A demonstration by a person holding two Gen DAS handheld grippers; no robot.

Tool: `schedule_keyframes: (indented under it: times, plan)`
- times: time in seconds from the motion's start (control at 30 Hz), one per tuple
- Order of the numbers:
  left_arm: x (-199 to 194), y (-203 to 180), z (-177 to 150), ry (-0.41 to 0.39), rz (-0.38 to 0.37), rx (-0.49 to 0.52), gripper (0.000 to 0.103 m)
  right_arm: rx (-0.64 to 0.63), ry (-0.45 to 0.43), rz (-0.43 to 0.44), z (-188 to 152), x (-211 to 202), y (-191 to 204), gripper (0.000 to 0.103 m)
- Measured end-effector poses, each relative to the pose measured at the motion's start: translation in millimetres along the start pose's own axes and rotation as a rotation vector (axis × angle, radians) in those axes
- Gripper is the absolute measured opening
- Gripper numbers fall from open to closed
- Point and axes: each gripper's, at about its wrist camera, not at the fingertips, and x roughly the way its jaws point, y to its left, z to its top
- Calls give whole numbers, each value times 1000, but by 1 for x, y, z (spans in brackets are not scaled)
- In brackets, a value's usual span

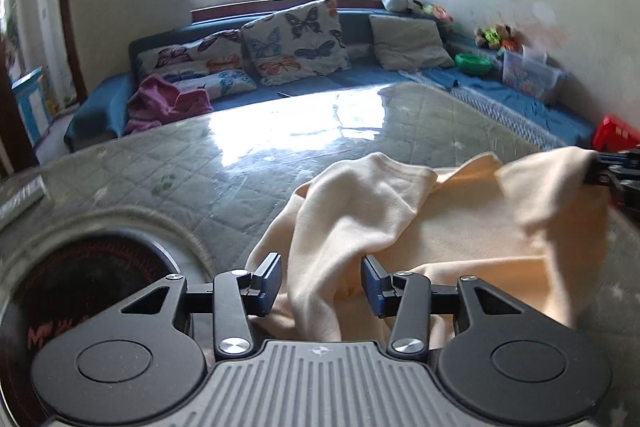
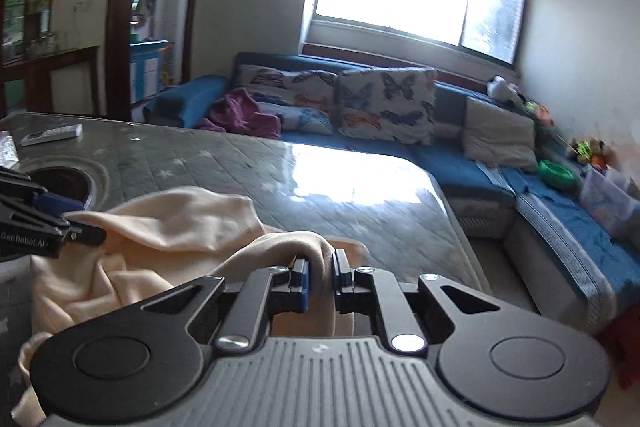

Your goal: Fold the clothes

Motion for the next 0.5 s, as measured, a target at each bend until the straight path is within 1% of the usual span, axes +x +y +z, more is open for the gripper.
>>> schedule_keyframes:
  times: [0.03,0.07,0.1,0.2,0.37,0.5]
  plan:
    - [-1,2,0,-2,-1,-8,30,6,11,-19,-6,-2,-4,10]
    - [-2,5,-1,-4,-1,-16,14,13,22,-37,-14,-4,-9,10]
    - [-4,7,-1,-7,-2,-24,11,25,32,-53,-20,-7,-12,10]
    - [-9,15,-3,-16,-3,-51,7,60,50,-100,-37,-17,-24,10]
    - [-57,41,-8,-91,0,-158,6,111,20,-151,-51,-47,-38,10]
    - [-103,58,-25,-137,-11,-229,6,170,-7,-173,-59,-72,-50,10]
